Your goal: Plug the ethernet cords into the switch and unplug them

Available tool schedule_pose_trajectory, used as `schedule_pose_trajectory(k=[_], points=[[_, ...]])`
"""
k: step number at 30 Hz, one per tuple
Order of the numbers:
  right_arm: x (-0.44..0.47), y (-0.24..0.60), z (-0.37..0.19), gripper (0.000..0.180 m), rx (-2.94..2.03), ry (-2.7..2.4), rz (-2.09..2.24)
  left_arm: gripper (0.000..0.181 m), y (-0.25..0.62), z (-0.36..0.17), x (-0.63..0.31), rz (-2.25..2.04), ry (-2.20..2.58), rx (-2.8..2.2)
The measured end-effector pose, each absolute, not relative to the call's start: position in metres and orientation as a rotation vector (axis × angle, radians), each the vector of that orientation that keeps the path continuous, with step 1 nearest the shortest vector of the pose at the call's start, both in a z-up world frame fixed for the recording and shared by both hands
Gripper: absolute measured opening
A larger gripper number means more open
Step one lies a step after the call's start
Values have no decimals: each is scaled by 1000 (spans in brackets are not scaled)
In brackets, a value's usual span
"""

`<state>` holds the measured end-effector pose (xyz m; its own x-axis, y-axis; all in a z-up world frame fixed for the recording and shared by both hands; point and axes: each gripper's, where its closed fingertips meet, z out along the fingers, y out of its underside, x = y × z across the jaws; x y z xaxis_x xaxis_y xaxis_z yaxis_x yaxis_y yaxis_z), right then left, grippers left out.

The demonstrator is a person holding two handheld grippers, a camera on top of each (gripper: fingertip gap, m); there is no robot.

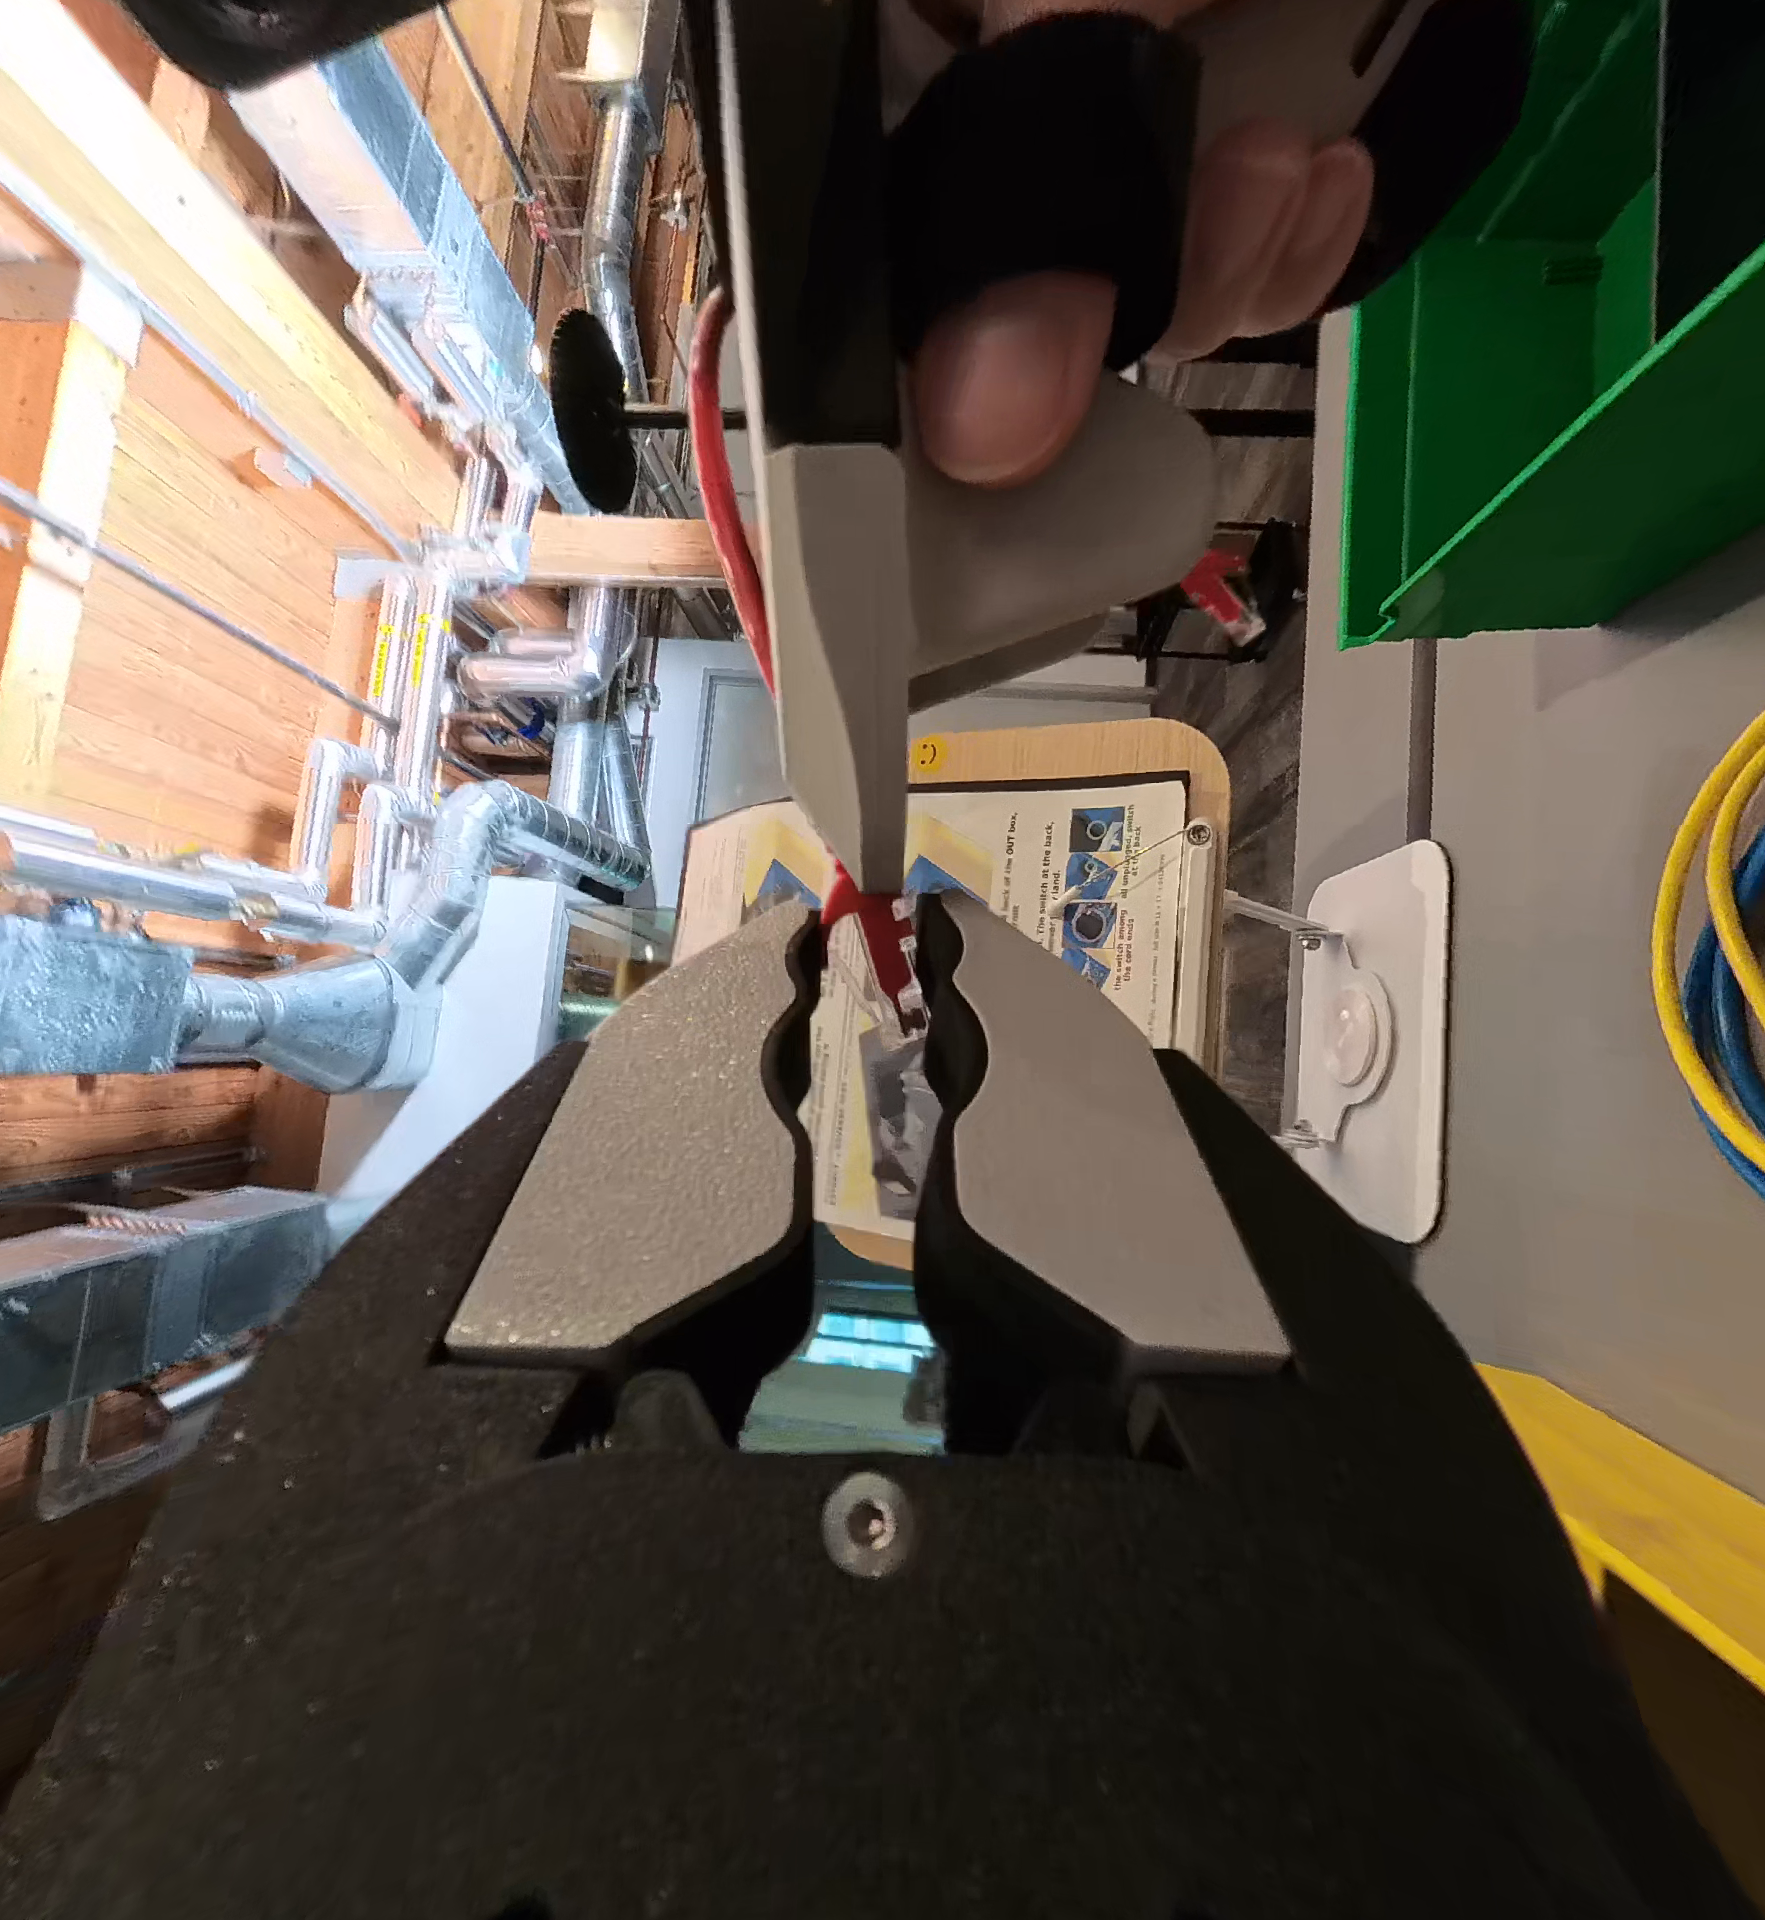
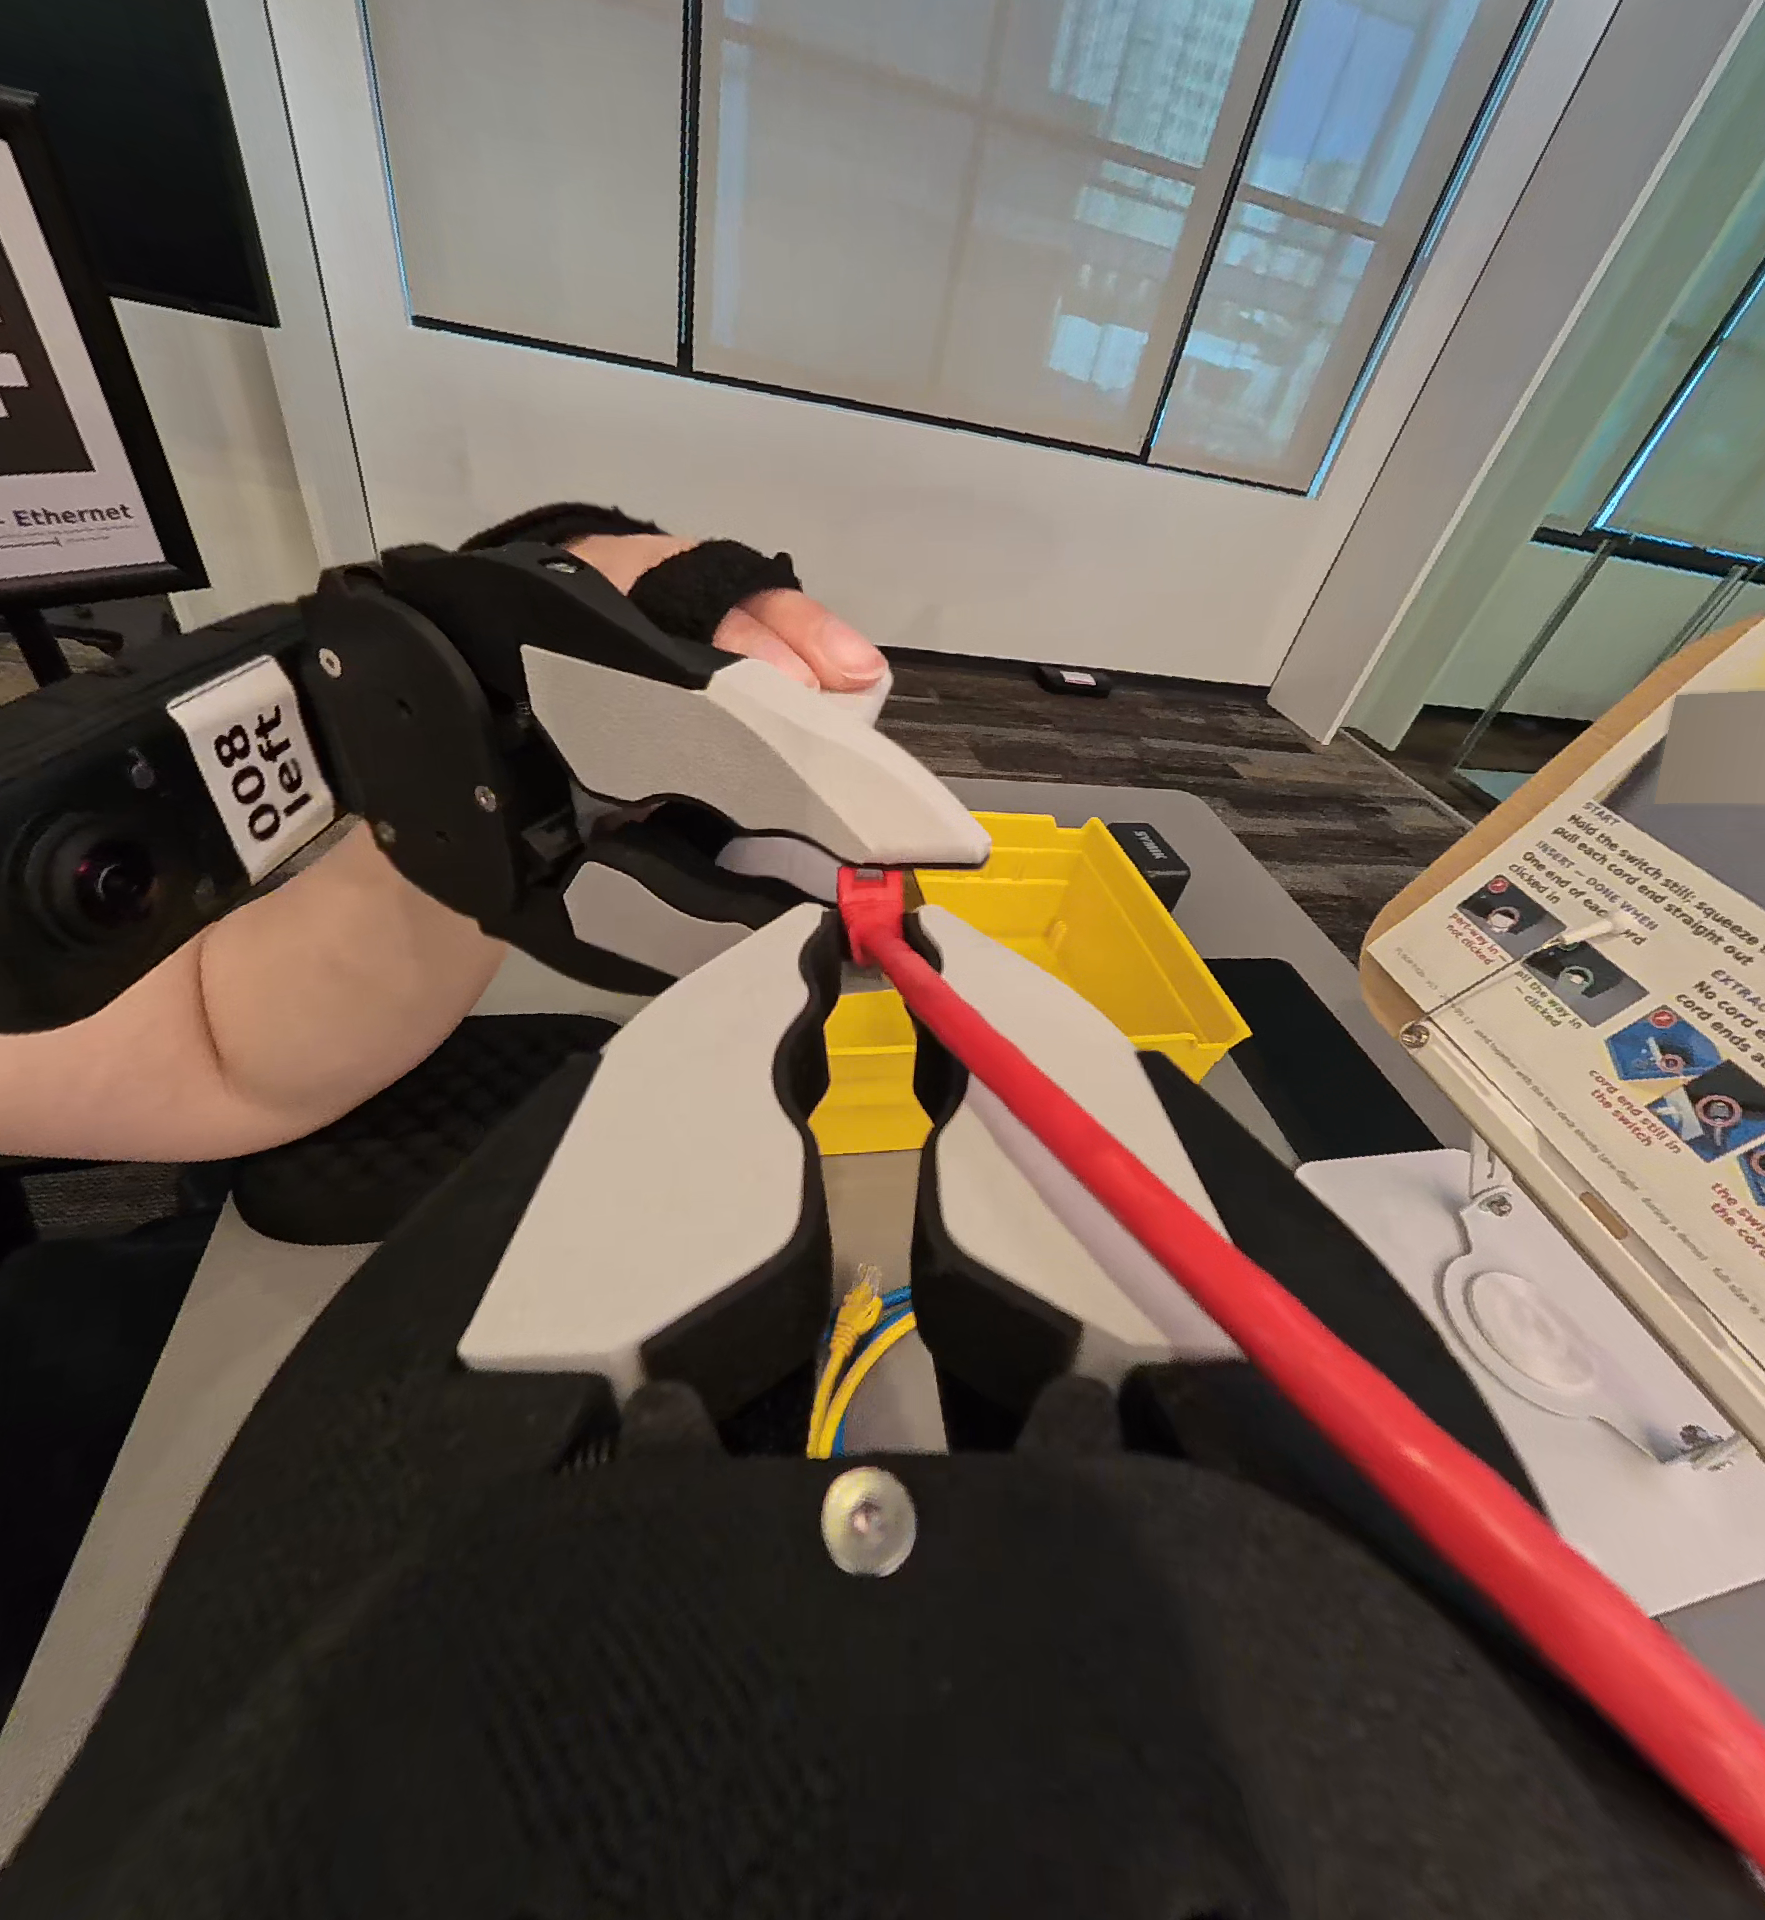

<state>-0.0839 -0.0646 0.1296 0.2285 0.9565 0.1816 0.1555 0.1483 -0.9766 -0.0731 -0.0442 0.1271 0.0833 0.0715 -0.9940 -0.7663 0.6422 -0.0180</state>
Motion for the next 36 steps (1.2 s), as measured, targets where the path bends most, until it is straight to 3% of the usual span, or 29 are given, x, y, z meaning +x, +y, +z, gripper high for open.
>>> schedule_pose_trajectory(k=[6, 16, 21, 36], points=[[-70, -55, 136, 12, -1282, -1147, 818, 32, -43, 134, -77, 576, 1292, -771], [-70, -59, 139, 12, -1274, -1146, 890, 29, -42, 135, -64, 592, 1254, -709], [-75, -60, 133, 12, -1285, -1177, 889, 15, -41, 131, -59, 671, 1263, -660], [-81, -73, 126, 14, -1251, -1284, 906, 15, -56, 126, -61, 684, 1365, -579]])
